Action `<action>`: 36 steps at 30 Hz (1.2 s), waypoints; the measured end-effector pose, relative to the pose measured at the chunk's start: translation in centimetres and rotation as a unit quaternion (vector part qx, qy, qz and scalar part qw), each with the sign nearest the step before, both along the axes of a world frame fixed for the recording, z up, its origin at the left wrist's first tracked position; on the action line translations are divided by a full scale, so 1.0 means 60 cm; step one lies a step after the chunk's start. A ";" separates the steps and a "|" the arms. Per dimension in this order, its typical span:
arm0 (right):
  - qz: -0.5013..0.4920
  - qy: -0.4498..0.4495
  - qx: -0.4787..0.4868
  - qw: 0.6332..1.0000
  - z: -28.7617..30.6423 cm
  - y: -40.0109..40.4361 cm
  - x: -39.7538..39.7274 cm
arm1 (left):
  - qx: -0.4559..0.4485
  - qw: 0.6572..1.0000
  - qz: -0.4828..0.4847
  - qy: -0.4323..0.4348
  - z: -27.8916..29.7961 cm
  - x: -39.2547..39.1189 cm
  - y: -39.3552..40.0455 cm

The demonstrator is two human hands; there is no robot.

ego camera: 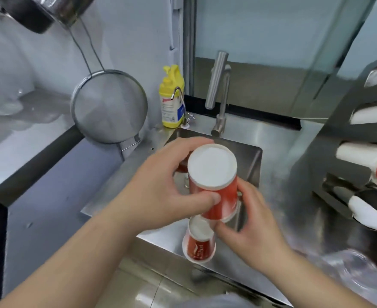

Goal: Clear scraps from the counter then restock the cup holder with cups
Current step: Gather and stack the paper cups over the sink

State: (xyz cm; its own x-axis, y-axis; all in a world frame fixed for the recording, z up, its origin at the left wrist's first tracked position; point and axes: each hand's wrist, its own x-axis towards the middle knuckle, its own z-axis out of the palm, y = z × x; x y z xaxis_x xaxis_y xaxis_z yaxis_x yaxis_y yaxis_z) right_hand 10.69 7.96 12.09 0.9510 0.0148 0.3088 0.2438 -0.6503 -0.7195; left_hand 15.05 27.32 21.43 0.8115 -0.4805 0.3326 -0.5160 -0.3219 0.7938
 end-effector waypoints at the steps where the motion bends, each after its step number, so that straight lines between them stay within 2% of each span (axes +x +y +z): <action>1: 0.004 0.012 0.002 1.000 -0.011 0.007 -0.002 | 0.014 1.000 0.005 0.004 -0.011 0.001 0.007; 8: 0.012 0.129 0.009 0.992 -0.075 0.030 -0.010 | 0.065 0.996 0.003 0.063 -0.098 0.009 0.019; 11: 0.012 0.149 0.004 0.989 -0.101 0.032 -0.007 | 0.086 0.993 -0.009 0.074 -0.133 0.015 0.015; 16: -0.004 0.166 0.007 0.986 -0.136 0.031 -0.007 | 0.112 0.990 -0.020 0.086 -0.166 0.024 0.006; 23: -0.017 0.186 0.004 0.982 -0.160 0.026 -0.002 | 0.103 0.988 -0.026 0.110 -0.188 0.029 0.001; 36: 0.005 0.198 0.073 0.978 -0.177 0.027 -0.003 | 0.111 0.986 -0.038 0.121 -0.214 0.030 0.004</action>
